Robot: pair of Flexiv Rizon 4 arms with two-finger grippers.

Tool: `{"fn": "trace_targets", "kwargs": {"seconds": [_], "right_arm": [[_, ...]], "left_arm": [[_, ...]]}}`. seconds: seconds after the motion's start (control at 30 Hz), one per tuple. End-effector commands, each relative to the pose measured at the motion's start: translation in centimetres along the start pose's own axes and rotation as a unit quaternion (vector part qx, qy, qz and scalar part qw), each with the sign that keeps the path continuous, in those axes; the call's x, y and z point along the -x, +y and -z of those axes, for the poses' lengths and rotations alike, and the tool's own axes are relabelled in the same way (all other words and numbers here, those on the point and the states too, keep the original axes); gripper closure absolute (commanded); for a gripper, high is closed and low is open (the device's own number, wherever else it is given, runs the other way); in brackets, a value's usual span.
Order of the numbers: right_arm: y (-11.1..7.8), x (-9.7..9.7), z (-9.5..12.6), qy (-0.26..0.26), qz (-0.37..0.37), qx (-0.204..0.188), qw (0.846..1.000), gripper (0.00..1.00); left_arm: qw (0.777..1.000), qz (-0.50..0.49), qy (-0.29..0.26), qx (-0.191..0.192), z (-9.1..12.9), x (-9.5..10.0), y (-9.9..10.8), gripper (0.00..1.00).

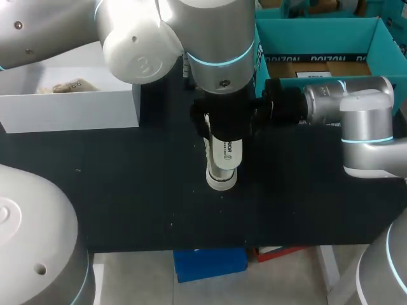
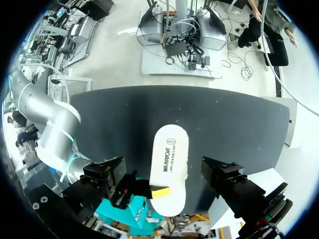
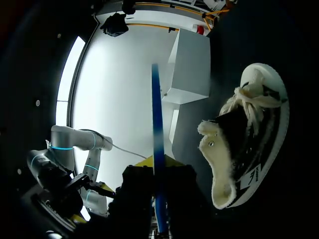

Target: Take the shoe out of the shoebox, open the shoe tongue, remove and reinsert the insole, then place the shoe into the shoebox

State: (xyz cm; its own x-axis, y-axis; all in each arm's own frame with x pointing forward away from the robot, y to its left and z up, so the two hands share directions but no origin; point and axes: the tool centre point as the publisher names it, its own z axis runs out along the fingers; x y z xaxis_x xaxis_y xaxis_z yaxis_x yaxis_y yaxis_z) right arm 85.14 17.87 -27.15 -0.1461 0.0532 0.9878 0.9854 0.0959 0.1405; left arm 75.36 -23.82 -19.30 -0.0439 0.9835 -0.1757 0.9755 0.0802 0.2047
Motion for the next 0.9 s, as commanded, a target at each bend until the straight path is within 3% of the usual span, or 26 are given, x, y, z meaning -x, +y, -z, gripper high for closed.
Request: {"fn": "trace_targets", "kwargs": {"seconds": [0.03, 0.23, 0.6, 0.9], "right_arm": [[0.0, 0.1, -0.1, 0.000, 0.000, 0.000, 1.000, 1.00], [0.0, 0.1, -0.1, 0.000, 0.000, 0.000, 1.000, 1.00], [0.0, 0.1, -0.1, 0.000, 0.000, 0.000, 1.000, 1.00], [0.0, 0.1, -0.1, 0.000, 0.000, 0.000, 1.000, 1.00]], "left_arm": [[0.996, 0.023, -0.083, -0.006, -0.7, -2.5, 1.1, 0.00], [0.985, 0.050, -0.162, -0.017, -0.8, -3.4, 2.5, 0.00], [0.966, 0.072, -0.248, 0.021, -1.6, -5.2, 4.3, 0.00], [0.925, 0.081, -0.372, 0.003, -2.8, -6.3, 4.5, 0.00]]}}
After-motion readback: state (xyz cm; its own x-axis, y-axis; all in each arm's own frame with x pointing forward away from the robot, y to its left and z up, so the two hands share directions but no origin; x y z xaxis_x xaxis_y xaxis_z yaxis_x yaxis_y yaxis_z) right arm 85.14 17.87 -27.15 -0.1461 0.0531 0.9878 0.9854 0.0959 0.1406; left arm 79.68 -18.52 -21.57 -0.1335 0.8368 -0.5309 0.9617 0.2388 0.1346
